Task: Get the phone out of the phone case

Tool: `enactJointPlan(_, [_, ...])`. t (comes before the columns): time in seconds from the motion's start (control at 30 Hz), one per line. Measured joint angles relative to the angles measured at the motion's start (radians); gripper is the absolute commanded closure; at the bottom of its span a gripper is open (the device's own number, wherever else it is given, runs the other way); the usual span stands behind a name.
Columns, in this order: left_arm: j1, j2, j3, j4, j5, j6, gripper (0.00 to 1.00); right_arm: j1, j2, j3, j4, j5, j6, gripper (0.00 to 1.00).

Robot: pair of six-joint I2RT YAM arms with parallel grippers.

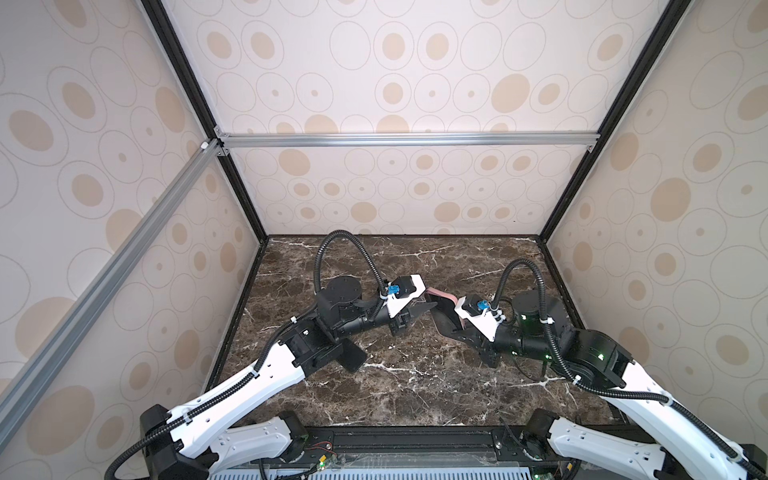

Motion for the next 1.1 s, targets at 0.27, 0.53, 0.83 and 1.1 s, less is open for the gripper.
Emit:
enactJointPlan(0.27, [-0.025, -0.039, -0.058, 0.099, -0.115, 0.0, 0.58, 0.035, -0.008, -0.044, 0.118, 0.103, 0.013, 1.0])
enactJointPlan(0.53, [-0.033, -0.071, -0.102, 0.15, -0.167, 0.0, 0.59, 0.05, -0.003, -0.062, 0.171, 0.149, 0.029, 1.0])
enactJointPlan(0.83, [-0.049, -0.096, -0.132, 0.183, -0.155, 0.0, 0.61, 0.05, 0.01, -0.062, 0.184, 0.179, 0.053, 1.0])
enactJointPlan(1.1, [-0.05, -0.098, -0.142, 0.201, -0.171, 0.0, 0.62, 0.05, 0.012, -0.062, 0.184, 0.169, 0.053, 1.0])
